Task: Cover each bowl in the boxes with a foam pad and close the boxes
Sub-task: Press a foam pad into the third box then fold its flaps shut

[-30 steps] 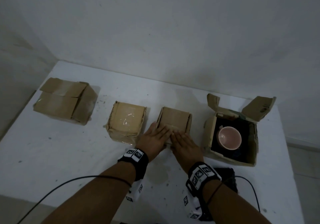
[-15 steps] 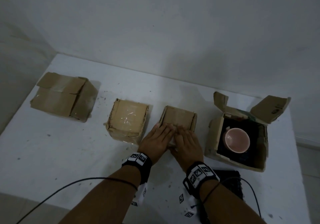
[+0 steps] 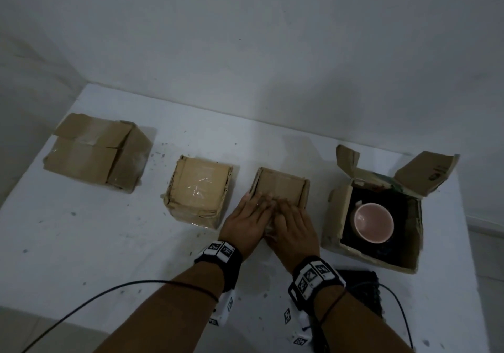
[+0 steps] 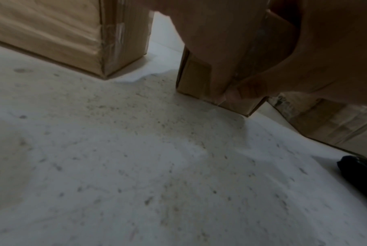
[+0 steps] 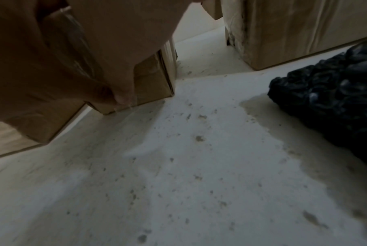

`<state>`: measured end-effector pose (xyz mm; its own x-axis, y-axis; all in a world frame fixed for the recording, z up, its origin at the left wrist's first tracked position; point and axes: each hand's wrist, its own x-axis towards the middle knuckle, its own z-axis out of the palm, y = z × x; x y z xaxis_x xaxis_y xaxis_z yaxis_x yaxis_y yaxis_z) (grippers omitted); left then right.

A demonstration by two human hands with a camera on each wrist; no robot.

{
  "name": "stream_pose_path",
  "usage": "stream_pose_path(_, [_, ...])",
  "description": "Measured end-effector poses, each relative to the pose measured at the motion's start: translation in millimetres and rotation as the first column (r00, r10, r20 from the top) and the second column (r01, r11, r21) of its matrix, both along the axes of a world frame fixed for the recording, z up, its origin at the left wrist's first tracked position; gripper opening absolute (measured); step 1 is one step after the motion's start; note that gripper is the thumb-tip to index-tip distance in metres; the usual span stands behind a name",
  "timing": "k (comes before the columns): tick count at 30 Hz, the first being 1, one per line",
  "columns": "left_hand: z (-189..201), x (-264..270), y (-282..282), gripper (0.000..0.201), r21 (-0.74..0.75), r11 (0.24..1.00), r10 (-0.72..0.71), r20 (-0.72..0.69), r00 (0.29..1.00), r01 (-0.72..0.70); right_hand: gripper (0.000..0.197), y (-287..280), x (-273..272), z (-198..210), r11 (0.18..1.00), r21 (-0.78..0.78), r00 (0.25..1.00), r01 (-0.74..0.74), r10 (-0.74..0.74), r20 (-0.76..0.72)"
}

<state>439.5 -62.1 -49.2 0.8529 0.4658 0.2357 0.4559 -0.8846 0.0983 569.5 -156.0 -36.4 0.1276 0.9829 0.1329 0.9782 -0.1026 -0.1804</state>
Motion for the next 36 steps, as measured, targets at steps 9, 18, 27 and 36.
stream_pose_path(9, [1.3,1.5,-2.1,0.045,-0.005,1.000,0.012,0.065,0.998,-0.011,0.066,4.2,-4.9,0.8,0.999,-0.040,0.999,0.014,-0.012,0.044])
stream_pose_path(18, [-5.7,7.1,-9.2,0.049,-0.029,0.995,0.097,0.061,0.993,-0.096,0.071,2.0,-2.5,-0.8,0.992,-0.102,0.993,0.067,-0.057,0.101])
stream_pose_path(27, [-7.1,2.2,-5.9,0.053,0.011,0.998,0.058,0.031,0.998,-0.058,0.064,1.6,-4.7,-2.0,0.996,-0.048,0.991,0.074,-0.068,0.117])
stream_pose_path(36, [-8.0,1.2,-7.1,0.042,0.060,0.997,0.034,0.078,0.996,-0.039,0.061,2.3,-5.0,-4.7,0.998,-0.038,0.993,0.043,-0.039,0.109])
